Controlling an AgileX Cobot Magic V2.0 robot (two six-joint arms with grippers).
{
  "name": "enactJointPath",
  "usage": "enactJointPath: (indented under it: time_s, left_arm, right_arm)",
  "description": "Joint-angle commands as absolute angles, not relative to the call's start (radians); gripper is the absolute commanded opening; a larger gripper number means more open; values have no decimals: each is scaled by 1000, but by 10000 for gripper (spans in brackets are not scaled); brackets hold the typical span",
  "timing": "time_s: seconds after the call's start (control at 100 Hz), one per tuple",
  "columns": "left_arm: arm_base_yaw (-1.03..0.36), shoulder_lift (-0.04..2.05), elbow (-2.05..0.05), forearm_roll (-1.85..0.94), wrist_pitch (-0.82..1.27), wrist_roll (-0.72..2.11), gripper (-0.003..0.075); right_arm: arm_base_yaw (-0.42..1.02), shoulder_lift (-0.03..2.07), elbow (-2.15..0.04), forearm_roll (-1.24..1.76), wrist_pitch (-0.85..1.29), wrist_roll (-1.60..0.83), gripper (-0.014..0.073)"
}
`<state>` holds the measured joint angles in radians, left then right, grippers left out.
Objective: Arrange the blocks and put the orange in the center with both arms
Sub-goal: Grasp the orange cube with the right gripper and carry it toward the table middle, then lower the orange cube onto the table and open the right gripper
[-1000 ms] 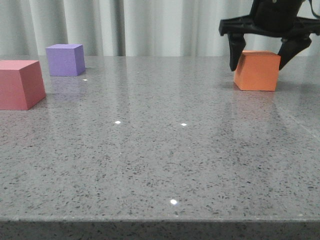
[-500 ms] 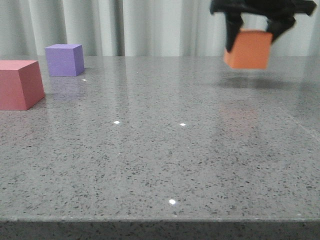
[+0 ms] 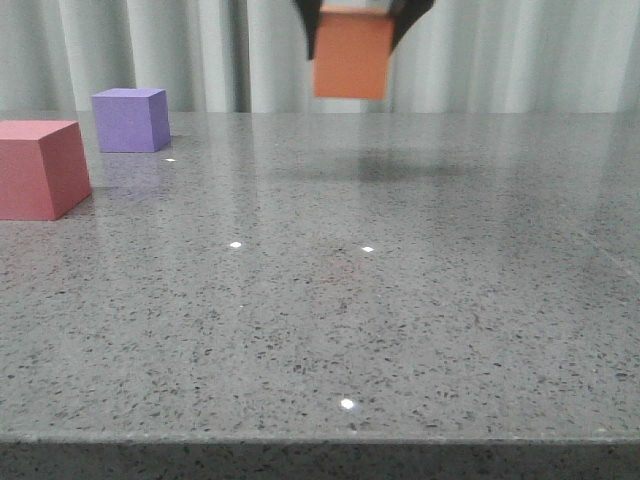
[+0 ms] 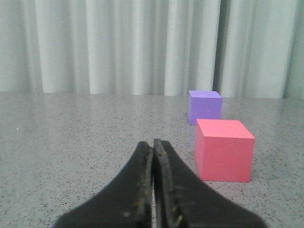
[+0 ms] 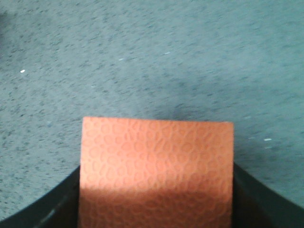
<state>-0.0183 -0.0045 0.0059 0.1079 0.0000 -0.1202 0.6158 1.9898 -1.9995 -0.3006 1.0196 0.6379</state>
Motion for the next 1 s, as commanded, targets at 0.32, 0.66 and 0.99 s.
enactJointPath:
  time_s: [0.32,0.66,0.99]
  left_arm:
    - [-18,-37,48,106,-80,-131,-20]
    - [-18,-37,48,106,-80,-131,-20]
    - [-18,-37,48,106,-80,-131,-20]
  right_arm:
    - [683,2116,-2202,-332,1002,733,342]
    - [685,2162,-2210,-256,949,743,342]
    - [686,2183,-2210,-260,951,743,342]
